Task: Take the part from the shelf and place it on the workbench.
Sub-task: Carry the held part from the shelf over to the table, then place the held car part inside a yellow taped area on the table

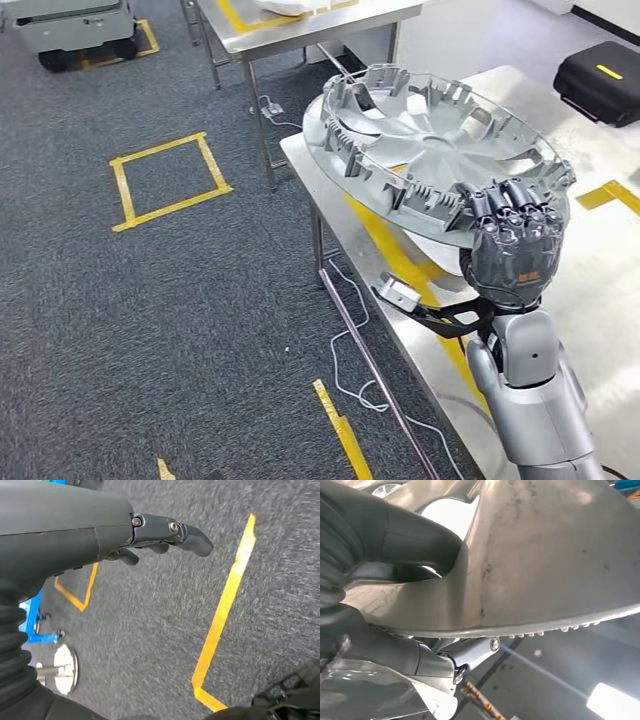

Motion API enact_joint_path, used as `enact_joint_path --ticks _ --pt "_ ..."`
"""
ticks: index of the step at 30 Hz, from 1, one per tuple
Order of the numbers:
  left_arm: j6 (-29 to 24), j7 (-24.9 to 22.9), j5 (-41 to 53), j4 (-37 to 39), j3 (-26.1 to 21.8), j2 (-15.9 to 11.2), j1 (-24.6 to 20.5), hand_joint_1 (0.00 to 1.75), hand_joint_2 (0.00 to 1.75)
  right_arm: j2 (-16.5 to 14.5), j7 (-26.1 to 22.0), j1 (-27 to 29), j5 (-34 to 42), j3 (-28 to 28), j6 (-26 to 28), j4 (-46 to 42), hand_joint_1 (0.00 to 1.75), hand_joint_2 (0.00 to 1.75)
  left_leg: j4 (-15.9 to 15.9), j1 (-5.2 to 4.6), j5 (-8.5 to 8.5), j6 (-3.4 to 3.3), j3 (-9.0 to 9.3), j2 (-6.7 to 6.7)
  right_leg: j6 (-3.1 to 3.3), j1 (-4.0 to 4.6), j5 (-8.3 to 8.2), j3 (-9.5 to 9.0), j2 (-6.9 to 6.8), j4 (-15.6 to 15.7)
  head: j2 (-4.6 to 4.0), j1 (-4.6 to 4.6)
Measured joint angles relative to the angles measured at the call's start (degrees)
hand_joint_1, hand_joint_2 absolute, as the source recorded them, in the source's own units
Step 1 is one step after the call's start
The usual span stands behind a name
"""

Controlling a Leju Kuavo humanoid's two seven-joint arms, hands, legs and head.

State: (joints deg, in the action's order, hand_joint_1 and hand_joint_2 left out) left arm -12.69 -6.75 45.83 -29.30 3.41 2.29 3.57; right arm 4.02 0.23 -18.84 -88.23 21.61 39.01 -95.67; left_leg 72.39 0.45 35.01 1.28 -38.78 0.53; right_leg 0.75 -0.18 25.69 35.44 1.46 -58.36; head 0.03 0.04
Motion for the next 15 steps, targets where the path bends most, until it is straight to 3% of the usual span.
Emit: enact_joint_path --ticks 1,2,4,6,8,10,12,14,15 --pt "0.04 0.00 0.00 0.09 0.00 0.00 0.13 0.00 1.75 0.00 0.04 0.00 -0.01 0.02 0.00 0.08 1.75 1.75 2.14 -0.03 0.15 -0.11 -1.28 -0.24 0.04 0.09 0.00 -0.06 0.88 -0.02 0.00 -0.02" --pt "0.08 0.00 -0.01 0.15 0.00 0.00 0.21 0.00 1.75 0.00 0.08 0.01 -0.01 0.03 0.00 0.16 1.75 1.75 2.11 -0.06 -0.91 -0.31 -1.59 -0.42 0.06 0.17 0.01 -0.15 1.79 -0.04 -0.01 -0.02" --pt "0.14 0.00 -0.02 0.21 0.01 -0.03 0.21 0.00 1.75 0.00 0.12 0.01 -0.01 0.04 0.00 0.29 1.75 1.75 -3.92 -0.10 -5.41 -0.86 0.62 -1.62 0.03 0.20 0.00 -0.34 3.46 -0.06 -0.01 -0.02" --pt "0.13 0.01 -0.02 0.27 0.02 -0.12 0.13 0.00 1.75 0.00 0.12 -0.05 -0.01 0.05 0.00 0.31 1.75 1.75 -10.94 0.03 -8.32 -1.34 3.57 -4.36 -0.24 0.17 -0.01 -0.21 4.93 -0.21 -0.01 0.02" --pt "0.10 0.04 -0.02 0.34 0.03 -0.17 0.09 0.00 1.75 0.00 0.13 -0.09 -0.01 0.06 0.00 0.33 1.75 1.75 -13.60 0.00 -8.41 -1.49 4.75 -5.49 -0.86 -0.12 -0.20 0.23 6.31 -0.21 0.00 0.03" --pt "0.09 0.10 -0.03 0.37 0.08 -0.05 -0.01 0.00 1.75 0.01 0.15 -0.03 -0.01 0.07 0.00 0.36 1.75 1.75 -14.30 -0.01 -8.52 -1.78 5.05 -4.09 -1.55 -0.34 -0.35 0.74 7.11 -0.15 0.00 0.05" --pt "0.09 0.20 -0.05 0.37 0.15 0.03 -0.14 0.00 1.75 0.02 0.24 -0.09 -0.01 0.10 0.00 0.38 1.75 1.75 -14.99 0.17 -8.83 -2.32 5.33 -2.51 -2.00 -0.11 1.17 2.23 4.45 -2.43 0.00 0.44" --pt "0.14 0.27 -0.07 0.43 0.22 0.03 -0.10 0.00 1.75 0.02 0.38 -0.23 -0.02 0.19 0.00 0.45 1.75 1.75 -15.21 0.16 -8.85 -2.62 5.44 -0.93 -2.38 -0.01 4.56 5.58 0.49 -9.09 0.00 0.81" --pt "0.17 0.30 -0.08 0.48 0.26 0.03 -0.02 0.00 1.75 0.02 0.46 -0.24 -0.02 0.27 0.00 0.52 1.75 1.75 -15.20 0.13 -8.77 -2.64 5.44 -0.09 -2.63 -0.12 5.96 7.36 -0.48 -12.72 0.00 0.84"
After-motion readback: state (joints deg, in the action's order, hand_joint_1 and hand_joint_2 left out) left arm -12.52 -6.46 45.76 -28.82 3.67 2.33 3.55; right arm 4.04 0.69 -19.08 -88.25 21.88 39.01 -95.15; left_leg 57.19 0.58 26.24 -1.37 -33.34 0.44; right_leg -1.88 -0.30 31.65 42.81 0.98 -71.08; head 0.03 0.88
